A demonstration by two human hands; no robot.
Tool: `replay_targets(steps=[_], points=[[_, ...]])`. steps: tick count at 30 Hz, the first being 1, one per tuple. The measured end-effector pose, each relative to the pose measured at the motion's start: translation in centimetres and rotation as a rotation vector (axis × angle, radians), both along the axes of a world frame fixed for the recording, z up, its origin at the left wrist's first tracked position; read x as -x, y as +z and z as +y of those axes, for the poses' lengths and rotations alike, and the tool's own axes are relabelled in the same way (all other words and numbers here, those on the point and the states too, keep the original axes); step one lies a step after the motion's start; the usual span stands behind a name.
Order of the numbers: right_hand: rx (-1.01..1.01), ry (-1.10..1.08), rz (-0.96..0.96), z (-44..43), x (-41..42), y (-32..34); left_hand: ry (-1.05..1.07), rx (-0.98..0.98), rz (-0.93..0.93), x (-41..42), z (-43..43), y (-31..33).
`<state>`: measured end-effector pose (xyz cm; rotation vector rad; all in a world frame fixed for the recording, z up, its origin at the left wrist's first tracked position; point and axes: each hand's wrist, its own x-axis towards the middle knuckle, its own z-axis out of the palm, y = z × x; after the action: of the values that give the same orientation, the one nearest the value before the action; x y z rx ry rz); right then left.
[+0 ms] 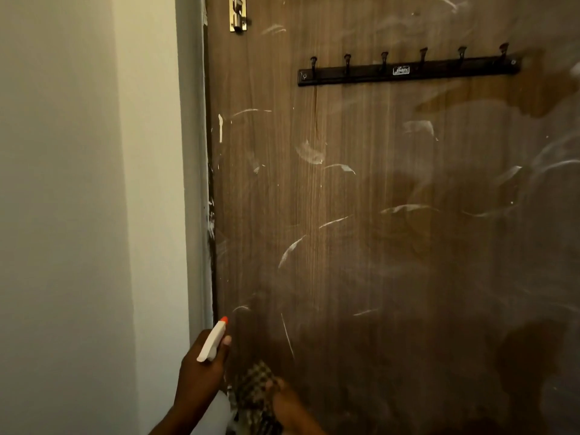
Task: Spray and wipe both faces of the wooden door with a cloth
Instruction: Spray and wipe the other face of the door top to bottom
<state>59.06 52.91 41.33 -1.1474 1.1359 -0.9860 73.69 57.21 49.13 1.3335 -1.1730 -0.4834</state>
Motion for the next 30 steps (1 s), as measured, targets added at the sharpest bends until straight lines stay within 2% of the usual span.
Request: replay_targets(steps=[2, 7, 10, 13, 21, 30], points=[[-0.045, 0.019, -0.237, -0.1, 0.5, 1.7, 0.016, 0.083, 0.005, -0.4, -0.4, 1.9], [0.004, 0.086, -0.669, 0.7, 2.0, 12.1, 0.001, 0.273, 0.015, -0.6, -1.0, 8.6], [0.062, 0.133, -0.792, 2.3, 2.3, 18.4, -0.014, 0.345, 0.017, -0.7, -2.0, 12.5], [0.132, 0.113, -0.807, 2.5, 2.2, 24.0, -0.032, 0.401, 0.031, -0.6, -2.5, 16.6], [0.344, 0.043, -0.678, 0.7, 1.6, 39.2, -0.011, 0.598, 0.053, 0.5, -1.9, 28.3], [0.649, -0.085, -0.534, -2.2, 1.2, 50.2, 0.04, 0.677, 0.044, -1.8, -4.9, 37.1]])
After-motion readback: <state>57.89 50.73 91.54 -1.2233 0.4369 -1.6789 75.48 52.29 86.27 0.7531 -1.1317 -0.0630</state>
